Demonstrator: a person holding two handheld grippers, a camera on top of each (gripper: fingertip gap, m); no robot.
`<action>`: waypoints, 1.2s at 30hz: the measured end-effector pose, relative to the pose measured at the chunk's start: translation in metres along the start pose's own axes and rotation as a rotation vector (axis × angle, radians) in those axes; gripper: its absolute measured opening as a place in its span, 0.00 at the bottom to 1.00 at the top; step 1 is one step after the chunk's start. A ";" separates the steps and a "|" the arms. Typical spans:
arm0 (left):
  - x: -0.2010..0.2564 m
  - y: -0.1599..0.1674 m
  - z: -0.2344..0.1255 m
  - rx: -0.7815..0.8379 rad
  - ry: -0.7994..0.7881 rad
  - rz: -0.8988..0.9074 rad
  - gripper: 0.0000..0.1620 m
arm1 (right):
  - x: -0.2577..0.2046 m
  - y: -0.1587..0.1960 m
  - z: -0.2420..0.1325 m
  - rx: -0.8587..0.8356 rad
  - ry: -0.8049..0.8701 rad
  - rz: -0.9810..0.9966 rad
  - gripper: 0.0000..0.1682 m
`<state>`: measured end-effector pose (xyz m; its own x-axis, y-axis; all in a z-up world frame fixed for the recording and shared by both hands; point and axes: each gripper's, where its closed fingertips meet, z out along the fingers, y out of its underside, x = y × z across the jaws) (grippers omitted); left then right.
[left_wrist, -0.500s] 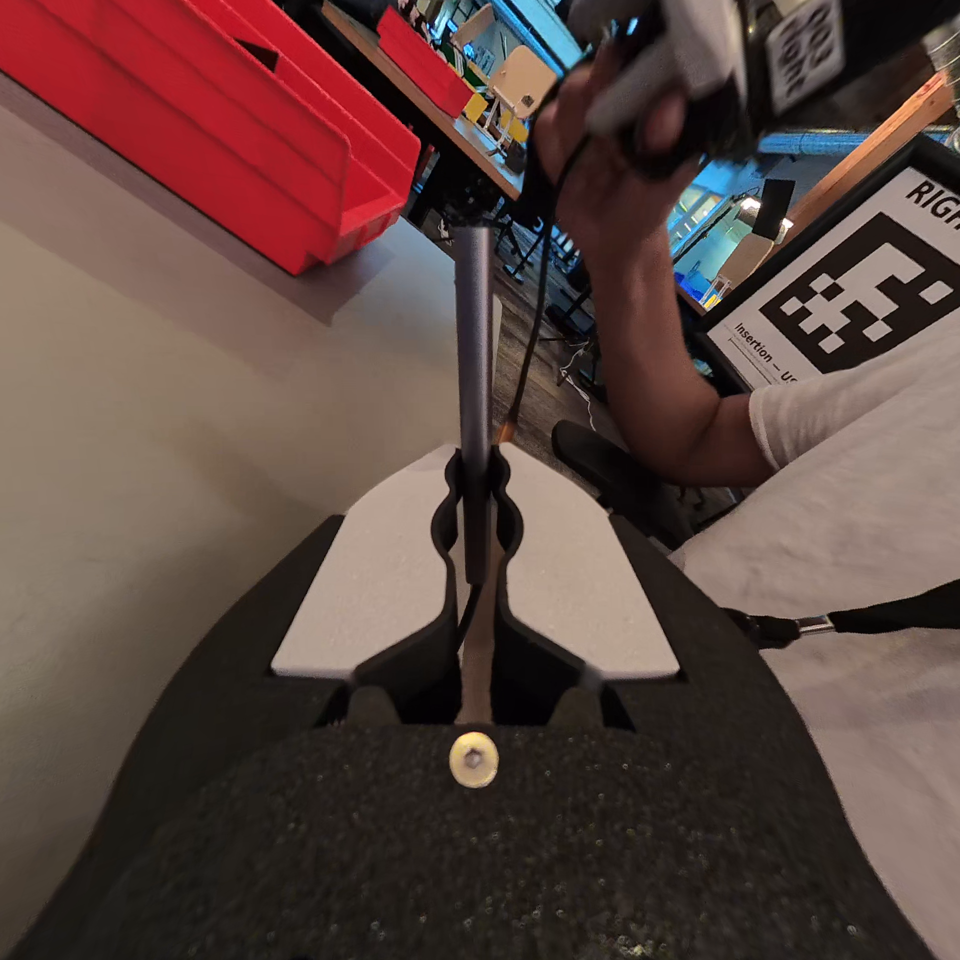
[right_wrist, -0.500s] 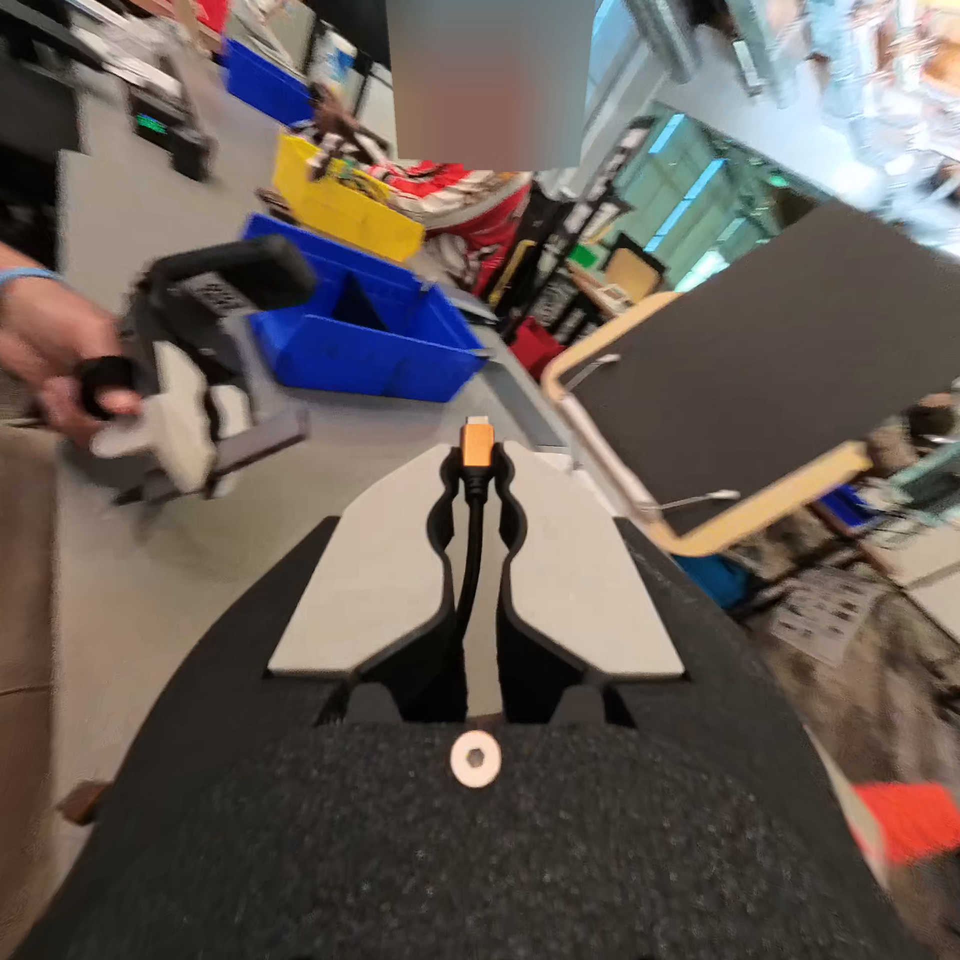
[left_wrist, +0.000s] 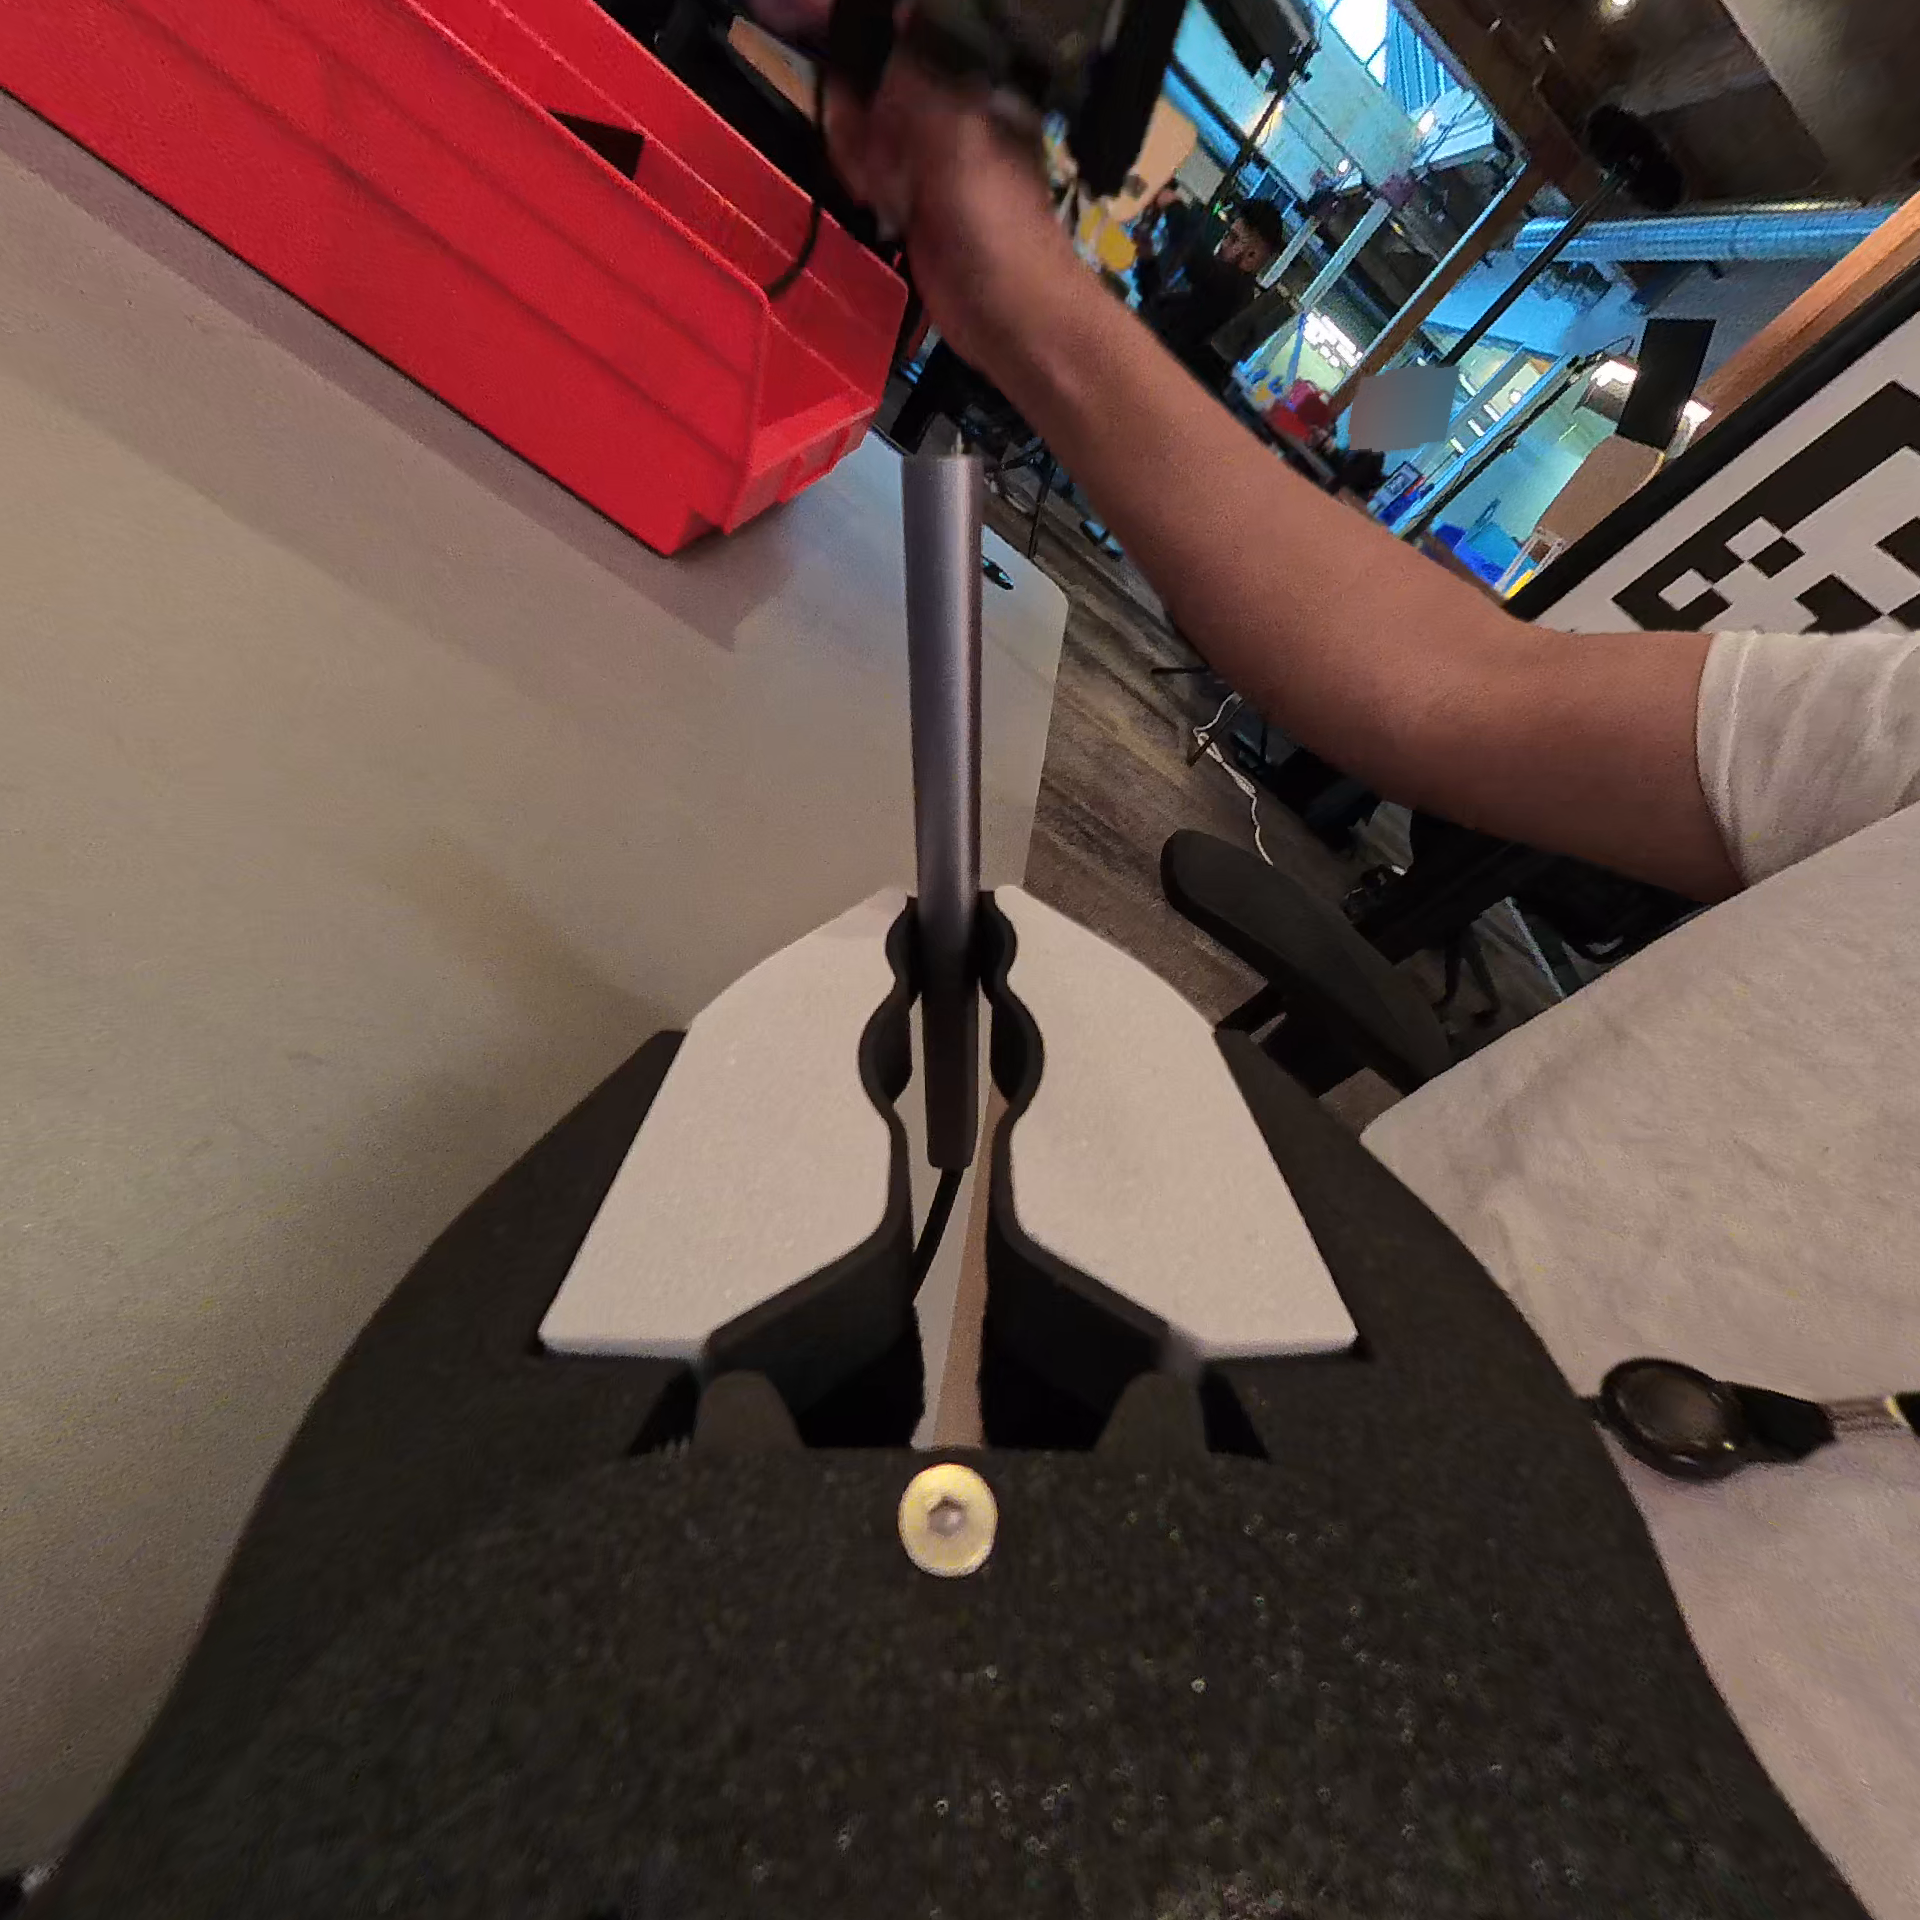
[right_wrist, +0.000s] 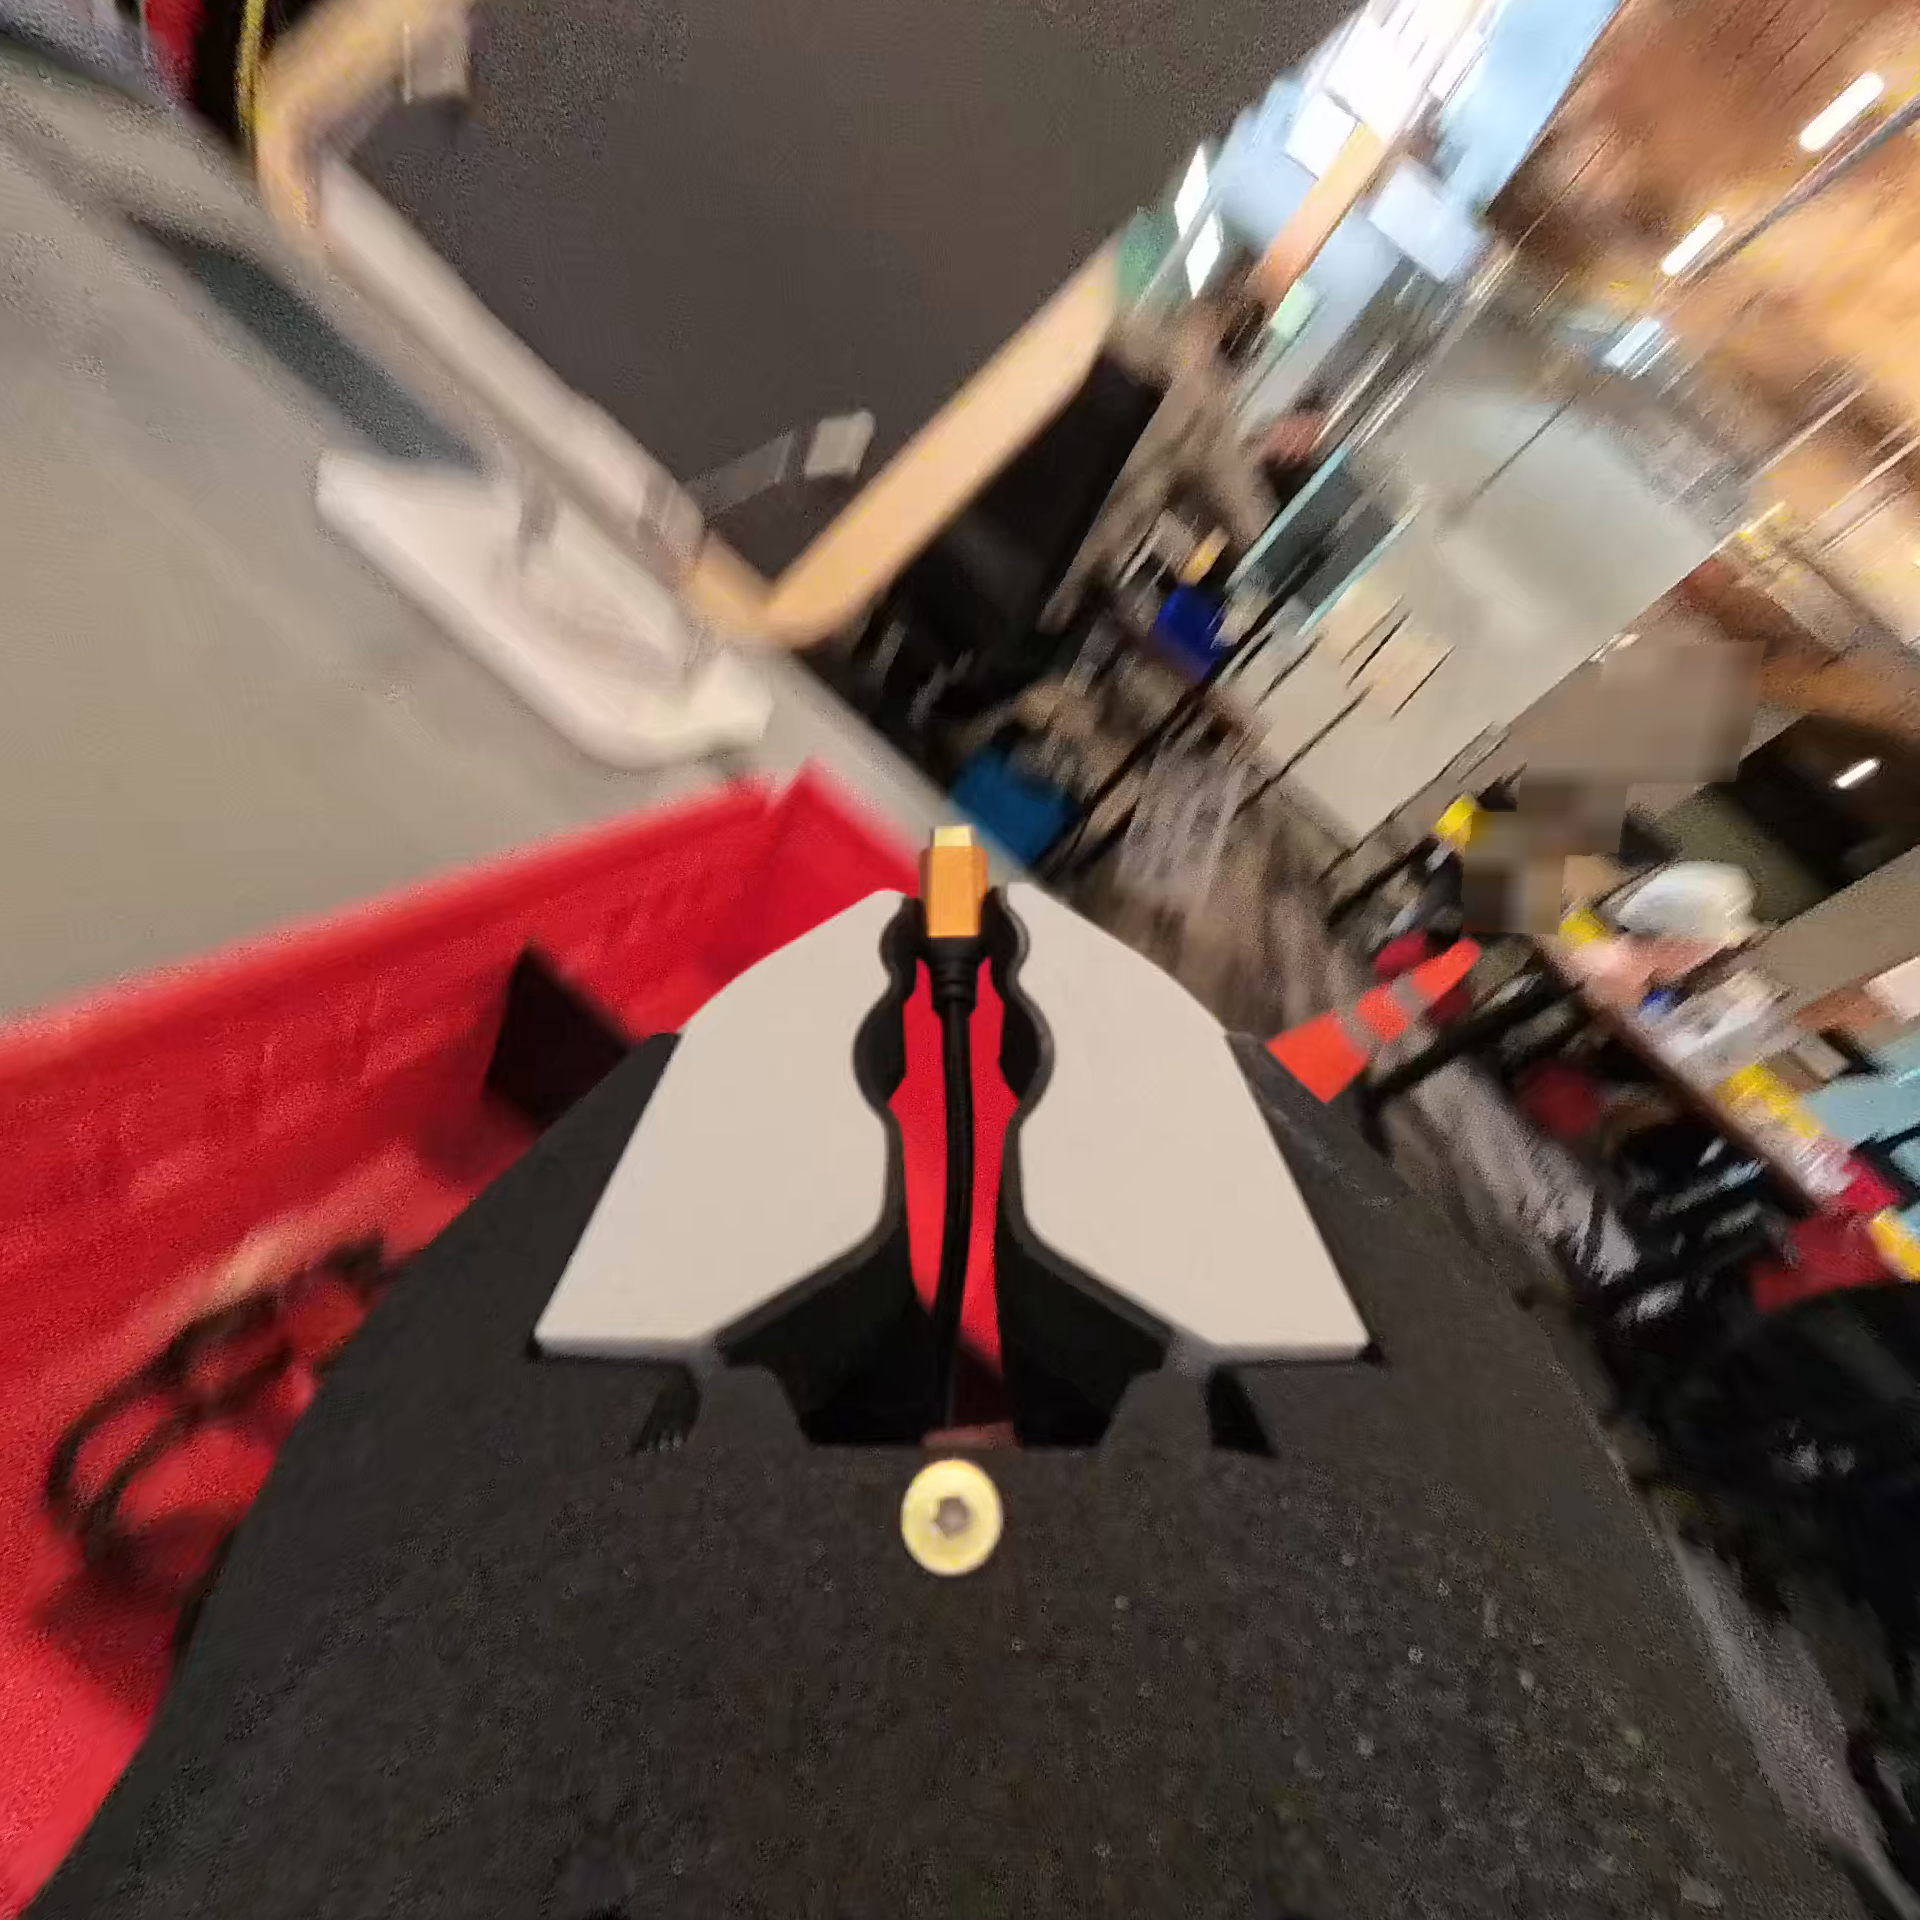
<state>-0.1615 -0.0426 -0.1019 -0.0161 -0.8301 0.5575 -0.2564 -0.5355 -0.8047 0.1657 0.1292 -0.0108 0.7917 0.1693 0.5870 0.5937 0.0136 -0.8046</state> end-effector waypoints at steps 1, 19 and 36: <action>-0.001 0.001 0.000 -0.003 -0.011 0.007 0.06 | -0.020 0.034 0.005 -0.134 -0.072 0.005 0.08; -0.005 -0.009 -0.006 0.047 -0.015 0.050 0.06 | -0.151 -0.023 -0.038 -0.500 -0.651 0.356 0.25; 0.007 0.034 0.016 -0.221 -0.081 0.399 0.06 | -0.336 -0.129 -0.123 -0.457 -1.294 -0.152 0.15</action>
<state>-0.1553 -0.0687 -0.1285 -0.0822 -0.9787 0.1880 -0.4452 -0.1327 -0.8856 -0.1595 -0.0504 -0.0935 0.1682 0.9850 -0.0377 0.8545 -0.1648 -0.4927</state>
